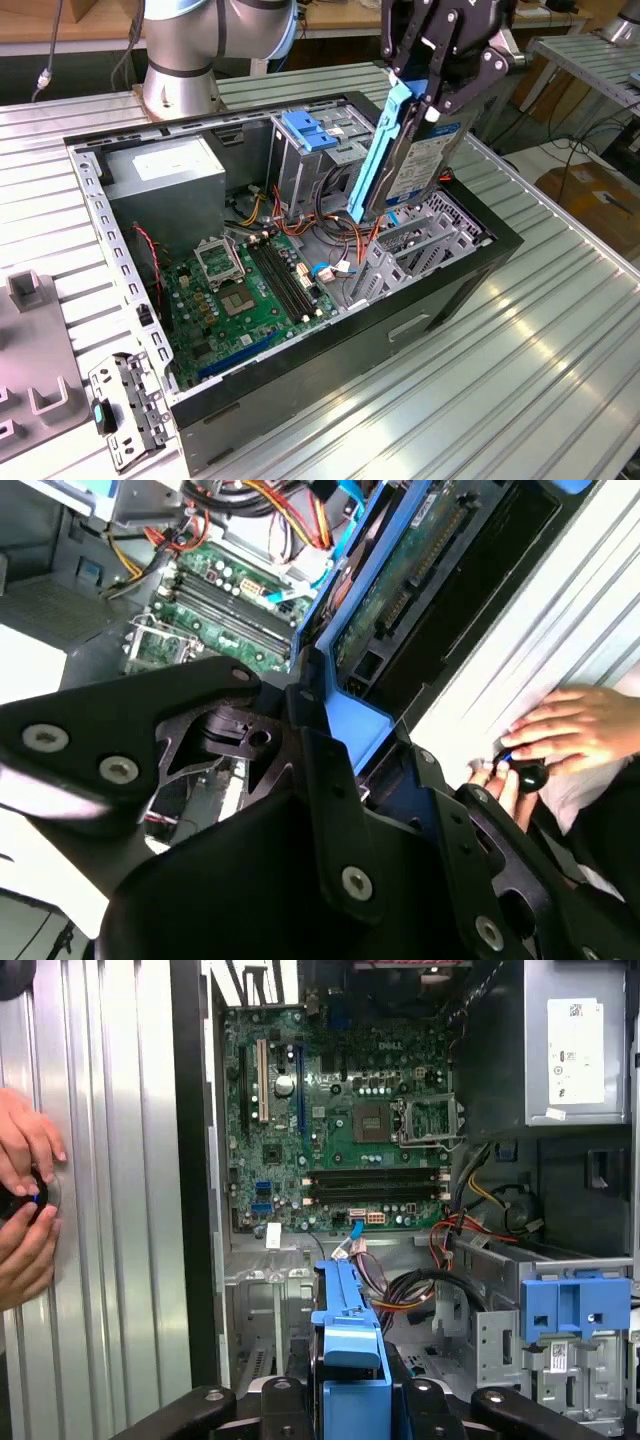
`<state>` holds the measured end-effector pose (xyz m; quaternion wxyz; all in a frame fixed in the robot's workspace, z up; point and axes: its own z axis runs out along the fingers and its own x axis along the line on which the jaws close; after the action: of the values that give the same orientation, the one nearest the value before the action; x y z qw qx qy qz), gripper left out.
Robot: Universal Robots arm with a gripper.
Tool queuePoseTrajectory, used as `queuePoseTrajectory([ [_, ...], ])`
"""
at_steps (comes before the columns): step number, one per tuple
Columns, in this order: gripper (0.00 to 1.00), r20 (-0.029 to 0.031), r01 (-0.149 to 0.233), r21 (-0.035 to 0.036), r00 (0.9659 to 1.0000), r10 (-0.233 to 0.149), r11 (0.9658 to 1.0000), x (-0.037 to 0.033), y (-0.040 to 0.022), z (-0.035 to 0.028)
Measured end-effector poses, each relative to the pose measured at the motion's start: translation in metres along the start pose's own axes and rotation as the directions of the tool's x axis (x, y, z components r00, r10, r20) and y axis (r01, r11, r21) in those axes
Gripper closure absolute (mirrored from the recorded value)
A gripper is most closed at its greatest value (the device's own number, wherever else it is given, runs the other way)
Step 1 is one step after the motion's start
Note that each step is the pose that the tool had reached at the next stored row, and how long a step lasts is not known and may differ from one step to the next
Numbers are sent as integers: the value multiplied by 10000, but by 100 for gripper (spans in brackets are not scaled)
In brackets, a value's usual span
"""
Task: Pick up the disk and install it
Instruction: 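Insert the disk into the insertion slot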
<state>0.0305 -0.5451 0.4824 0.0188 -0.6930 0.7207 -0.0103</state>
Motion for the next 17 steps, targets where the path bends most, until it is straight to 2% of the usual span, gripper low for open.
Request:
queuePoseTrajectory([
  [1,63,-64,3,3,10000,-3,10000,64,-67,36],
  [2,63,-123,5,5,9999,-5,10000,70,-71,40],
  [3,63,-150,5,6,9999,-5,10000,71,-72,42],
  [8,63,-160,6,7,9999,-6,10000,80,-72,43],
  [10,63,-213,9,9,9998,-9,10000,122,-74,42],
  [11,63,-270,10,11,9996,-9,10000,128,-75,47],
  [12,63,-406,17,15,9992,-16,10000,128,-77,55],
  [13,63,-466,19,17,9989,-19,10000,129,-78,75],
  [17,63,-469,20,12,9989,-19,10000,128,-106,142],
])
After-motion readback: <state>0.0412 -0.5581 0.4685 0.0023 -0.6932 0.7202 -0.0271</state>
